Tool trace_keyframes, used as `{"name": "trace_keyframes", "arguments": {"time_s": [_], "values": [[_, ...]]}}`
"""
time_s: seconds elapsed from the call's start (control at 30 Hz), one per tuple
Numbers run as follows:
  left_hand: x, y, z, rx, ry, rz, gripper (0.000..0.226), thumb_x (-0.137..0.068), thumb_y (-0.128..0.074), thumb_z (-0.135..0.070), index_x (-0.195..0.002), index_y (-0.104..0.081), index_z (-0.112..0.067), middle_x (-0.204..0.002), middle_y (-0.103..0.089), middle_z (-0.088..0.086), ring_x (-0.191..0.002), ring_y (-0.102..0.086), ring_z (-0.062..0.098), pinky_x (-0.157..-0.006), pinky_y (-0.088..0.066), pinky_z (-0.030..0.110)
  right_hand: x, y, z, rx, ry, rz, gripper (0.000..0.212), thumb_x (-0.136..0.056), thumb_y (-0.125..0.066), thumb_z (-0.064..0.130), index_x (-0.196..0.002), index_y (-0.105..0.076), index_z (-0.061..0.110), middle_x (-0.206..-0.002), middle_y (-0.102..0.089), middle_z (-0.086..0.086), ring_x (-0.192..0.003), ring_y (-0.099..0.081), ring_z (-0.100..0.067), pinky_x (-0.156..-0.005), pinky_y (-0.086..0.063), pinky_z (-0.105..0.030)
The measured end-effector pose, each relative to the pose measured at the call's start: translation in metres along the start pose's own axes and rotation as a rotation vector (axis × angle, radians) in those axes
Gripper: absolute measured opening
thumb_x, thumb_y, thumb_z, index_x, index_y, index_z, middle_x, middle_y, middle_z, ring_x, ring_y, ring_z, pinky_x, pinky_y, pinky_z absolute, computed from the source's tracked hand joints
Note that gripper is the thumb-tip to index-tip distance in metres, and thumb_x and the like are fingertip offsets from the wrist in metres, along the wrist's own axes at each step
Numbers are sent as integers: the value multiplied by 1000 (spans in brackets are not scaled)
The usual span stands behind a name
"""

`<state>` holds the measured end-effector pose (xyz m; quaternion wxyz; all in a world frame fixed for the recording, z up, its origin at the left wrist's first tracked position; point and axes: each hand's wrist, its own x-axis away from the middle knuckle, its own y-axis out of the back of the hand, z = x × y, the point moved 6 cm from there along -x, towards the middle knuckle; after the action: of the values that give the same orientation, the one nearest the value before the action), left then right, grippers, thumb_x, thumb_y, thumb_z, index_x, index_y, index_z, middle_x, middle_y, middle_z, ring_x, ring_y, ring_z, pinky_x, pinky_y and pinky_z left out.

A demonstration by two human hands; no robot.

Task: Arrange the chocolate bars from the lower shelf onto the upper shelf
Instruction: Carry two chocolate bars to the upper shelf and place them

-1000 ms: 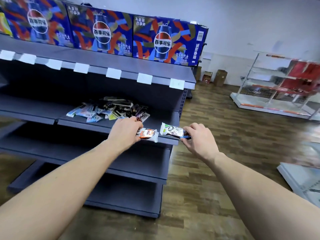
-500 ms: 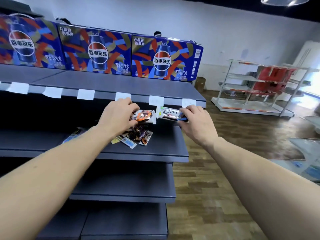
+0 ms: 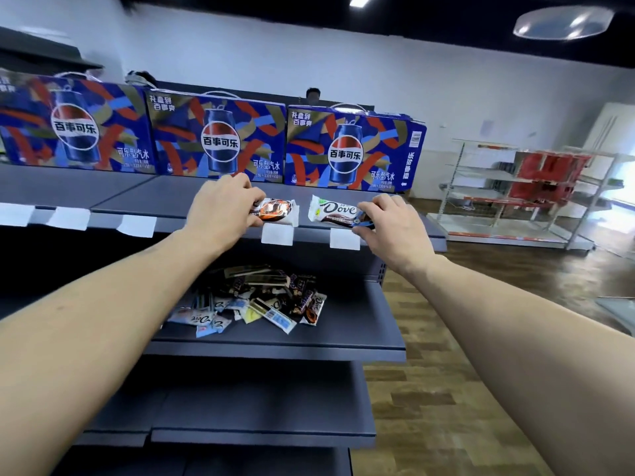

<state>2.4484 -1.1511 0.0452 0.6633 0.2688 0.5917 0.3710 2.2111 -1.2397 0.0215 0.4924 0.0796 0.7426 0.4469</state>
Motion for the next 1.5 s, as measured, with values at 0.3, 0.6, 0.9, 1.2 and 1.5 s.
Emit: {"name": "trace_keyframes", "arguments": {"time_s": [0.3,0.6,0.9,1.2,1.5], "values": [[-60,-39,57,-43,41,-7,37,-83,-72,-36,-116,-64,-20,-110,-56,5,-98,-53,27,-73,-44,37,-85,-57,17,-31,34,-6,42,-90,-65,37,-125,-60,15,-113,-59,-7,-104,-48,-31,-85,-40,-40],[-98,-85,105,3,121,51,39,-83,-71,-33,-120,-62,-23,-111,-55,3,-104,-53,26,-72,-46,37,-144,-110,27,-57,29,81,44,-90,-63,42,-128,-59,20,-116,-57,-4,-110,-48,-28,-88,-41,-40],[-120,-131,142,12,100,136,38,-84,-67,-28,-121,-61,-24,-108,-55,2,-103,-54,25,-75,-48,37,-176,-155,46,-29,15,176,44,-87,-64,45,-126,-60,25,-115,-58,1,-106,-49,-23,-88,-42,-36],[-156,-170,172,75,72,207,36,-86,-68,-33,-120,-60,-26,-107,-53,0,-102,-55,23,-67,-40,33,-208,-185,44,-43,-143,190,42,-85,-64,37,-127,-60,30,-115,-59,2,-106,-50,-24,-88,-43,-37],[-190,-202,177,116,81,157,36,-86,-64,-25,-121,-59,-22,-111,-52,3,-103,-53,24,-69,-46,36,-233,-214,31,-111,-250,164,36,-85,-65,28,-121,-64,30,-116,-59,2,-104,-51,-25,-88,-45,-39]]}}
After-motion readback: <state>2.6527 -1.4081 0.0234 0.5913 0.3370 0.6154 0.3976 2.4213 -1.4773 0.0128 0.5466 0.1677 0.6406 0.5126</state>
